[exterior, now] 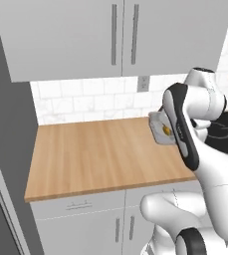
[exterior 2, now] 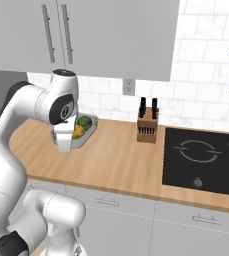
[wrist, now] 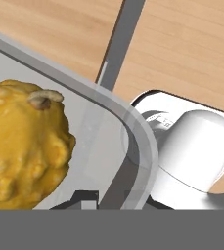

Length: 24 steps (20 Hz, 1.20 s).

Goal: Take the meat container that has the chicken drumstick and place it on the second highest rack of the freezer. Then take the vegetable container that has the squash and avocado and place it on the highest rack of the freezer.

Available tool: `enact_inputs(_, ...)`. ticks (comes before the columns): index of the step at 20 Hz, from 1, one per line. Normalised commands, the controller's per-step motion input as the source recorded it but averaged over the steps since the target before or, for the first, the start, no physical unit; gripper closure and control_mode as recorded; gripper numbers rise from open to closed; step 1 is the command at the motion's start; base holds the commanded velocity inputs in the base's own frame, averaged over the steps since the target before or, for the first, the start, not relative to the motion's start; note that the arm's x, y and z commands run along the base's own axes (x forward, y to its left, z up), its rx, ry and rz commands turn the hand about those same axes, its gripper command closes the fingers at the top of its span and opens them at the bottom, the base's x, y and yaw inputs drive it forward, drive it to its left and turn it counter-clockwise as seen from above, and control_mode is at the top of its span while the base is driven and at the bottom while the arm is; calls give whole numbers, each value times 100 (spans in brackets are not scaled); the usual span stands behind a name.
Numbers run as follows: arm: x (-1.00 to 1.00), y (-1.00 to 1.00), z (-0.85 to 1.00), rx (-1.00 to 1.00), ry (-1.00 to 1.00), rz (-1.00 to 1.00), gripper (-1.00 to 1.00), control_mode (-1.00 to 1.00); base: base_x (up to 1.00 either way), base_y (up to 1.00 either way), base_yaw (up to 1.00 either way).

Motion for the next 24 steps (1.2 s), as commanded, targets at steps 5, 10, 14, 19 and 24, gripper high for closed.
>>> enact_inputs(5,0,0,0,0,0,0,100,100,-74,-2,7)
enact_inputs(10,0,0,0,0,0,0,100,100,-77,-22,71)
enact_inputs(14,0,0,0,0,0,0,100,100,-26,-1,99)
enact_inputs(19,0,0,0,0,0,0,100,100,-21,-10,98)
enact_inputs(24,0,0,0,0,0,0,100,100,31,0,83)
